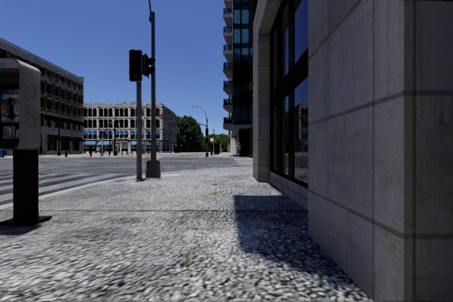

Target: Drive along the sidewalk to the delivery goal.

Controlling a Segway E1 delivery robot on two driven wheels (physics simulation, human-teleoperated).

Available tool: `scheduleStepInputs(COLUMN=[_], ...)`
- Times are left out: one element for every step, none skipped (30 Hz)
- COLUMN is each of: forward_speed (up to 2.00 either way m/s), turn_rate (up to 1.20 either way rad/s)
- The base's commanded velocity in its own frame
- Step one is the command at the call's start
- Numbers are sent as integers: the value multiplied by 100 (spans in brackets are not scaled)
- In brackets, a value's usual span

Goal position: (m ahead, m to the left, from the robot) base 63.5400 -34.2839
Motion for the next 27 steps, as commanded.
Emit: scheduleStepInputs(forward_speed=[200, 200, 200, 200, 200, 200, 200, 200, 200, 200, 200, 200, 200, 200, 200, 200, 200, 200, 200, 200, 200, 200, 200, 200, 200, 200, 200], turn_rate=[0, 0, 0, 0, 0, 0, 0, 0, 0, 0, 0, 0, 0, 0, 0, 0, 0, 0, 0, 0, 0, 0, 0, 0, 0, 0, 0])
